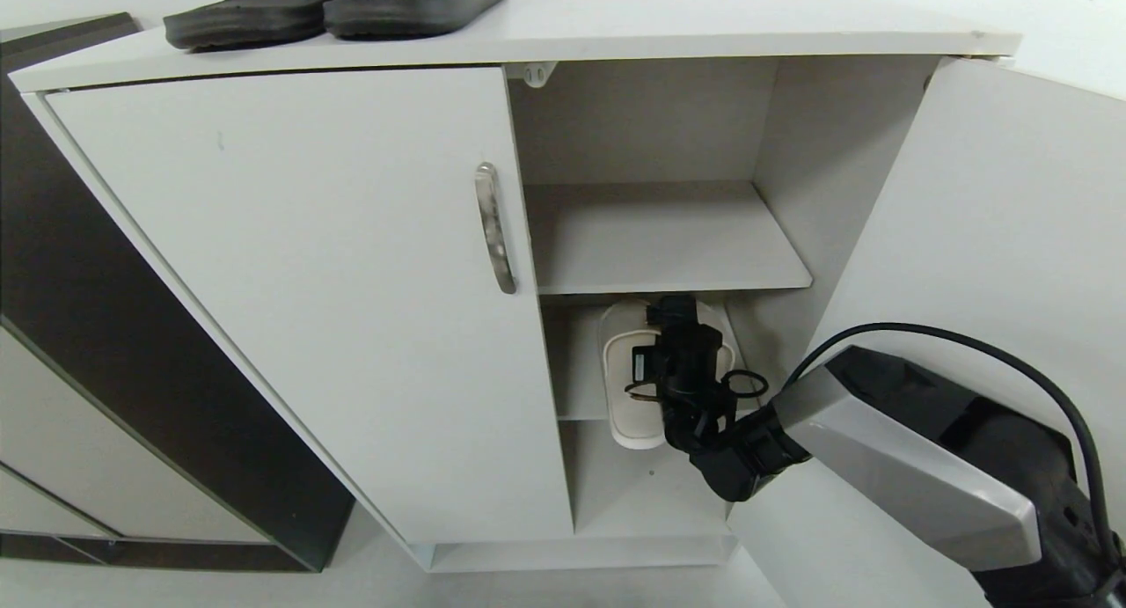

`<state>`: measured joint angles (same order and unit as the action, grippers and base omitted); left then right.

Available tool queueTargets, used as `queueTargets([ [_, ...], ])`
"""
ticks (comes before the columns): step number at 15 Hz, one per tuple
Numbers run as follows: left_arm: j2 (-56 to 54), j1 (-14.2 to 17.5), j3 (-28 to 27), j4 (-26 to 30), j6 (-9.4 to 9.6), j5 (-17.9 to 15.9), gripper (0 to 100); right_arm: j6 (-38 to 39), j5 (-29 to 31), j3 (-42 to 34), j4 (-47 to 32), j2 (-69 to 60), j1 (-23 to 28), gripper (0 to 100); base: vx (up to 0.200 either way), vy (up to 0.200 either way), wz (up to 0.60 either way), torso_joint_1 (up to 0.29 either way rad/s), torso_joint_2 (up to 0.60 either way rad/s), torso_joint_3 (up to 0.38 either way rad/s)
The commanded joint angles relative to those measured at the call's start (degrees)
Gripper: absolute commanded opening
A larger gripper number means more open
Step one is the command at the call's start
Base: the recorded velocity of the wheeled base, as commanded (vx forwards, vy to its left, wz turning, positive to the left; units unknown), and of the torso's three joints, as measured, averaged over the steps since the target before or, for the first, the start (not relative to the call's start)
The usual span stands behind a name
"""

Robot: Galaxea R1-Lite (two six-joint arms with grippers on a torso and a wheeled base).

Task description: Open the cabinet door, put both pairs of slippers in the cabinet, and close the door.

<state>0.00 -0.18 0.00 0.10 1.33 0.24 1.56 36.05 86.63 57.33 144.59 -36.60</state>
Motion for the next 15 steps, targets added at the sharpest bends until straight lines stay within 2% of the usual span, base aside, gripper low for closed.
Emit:
queueTargets([
  [1,0.09,0.01,0.0,-0.01,-0.01,0.02,0,0.02,-0.01,3.46,-1.7,1.22,0.65,0,0.0,0.0,0.0,0.0,0.0,0.0],
  [4,0.09,0.01,0.0,-0.01,-0.01,0.02,0,0.11,-0.01,7.33,-4.07,2.89,0.82,0,0.0,0.0,0.0,0.0,0.0,0.0],
  [15,0.09,0.01,0.0,-0.01,-0.01,0.02,0,0.02,-1.07,8.3,-4.51,4.65,1.53,0,0.0,0.0,0.0,0.0,0.0,0.0],
])
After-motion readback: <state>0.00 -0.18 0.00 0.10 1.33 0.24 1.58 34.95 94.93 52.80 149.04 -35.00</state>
